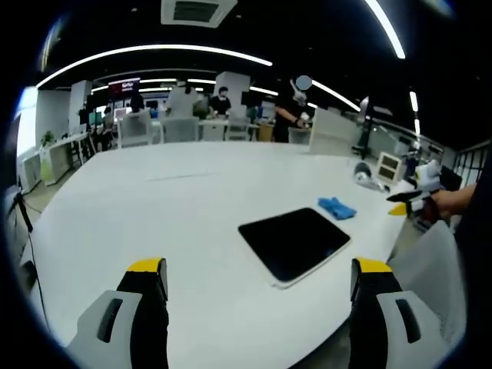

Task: Wipe the mirror surface with the cleaning cloth until all visible marks leave the cleaned area.

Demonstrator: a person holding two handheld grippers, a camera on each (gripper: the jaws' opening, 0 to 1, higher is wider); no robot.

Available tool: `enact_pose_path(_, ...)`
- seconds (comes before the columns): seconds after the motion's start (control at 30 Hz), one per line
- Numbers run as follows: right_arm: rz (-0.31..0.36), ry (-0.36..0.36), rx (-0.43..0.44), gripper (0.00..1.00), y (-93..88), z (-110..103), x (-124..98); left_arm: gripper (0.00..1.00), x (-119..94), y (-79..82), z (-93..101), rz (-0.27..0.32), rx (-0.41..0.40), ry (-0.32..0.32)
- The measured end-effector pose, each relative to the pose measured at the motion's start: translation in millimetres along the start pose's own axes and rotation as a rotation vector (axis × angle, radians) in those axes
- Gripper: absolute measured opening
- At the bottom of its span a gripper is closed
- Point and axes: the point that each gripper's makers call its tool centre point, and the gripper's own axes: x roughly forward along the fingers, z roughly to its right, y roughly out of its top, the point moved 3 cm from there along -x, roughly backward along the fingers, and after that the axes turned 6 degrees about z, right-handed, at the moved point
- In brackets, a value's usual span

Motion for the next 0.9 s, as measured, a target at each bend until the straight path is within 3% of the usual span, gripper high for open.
enact_pose_path(0.4, -0.004, -0.008, 0.041, 1.00, 0.2, -1.3, 12.3, 0.99, -0.7, -0.7, -3.7, 0.000, -0.009, 0.012)
enact_pose_path(0.9, -0.020, -0.026, 0.065, 1.00, -4.6, 5.9, 9.6, 0.99, 0.0, -1.0, -4.2, -0.005, -0.018, 0.012)
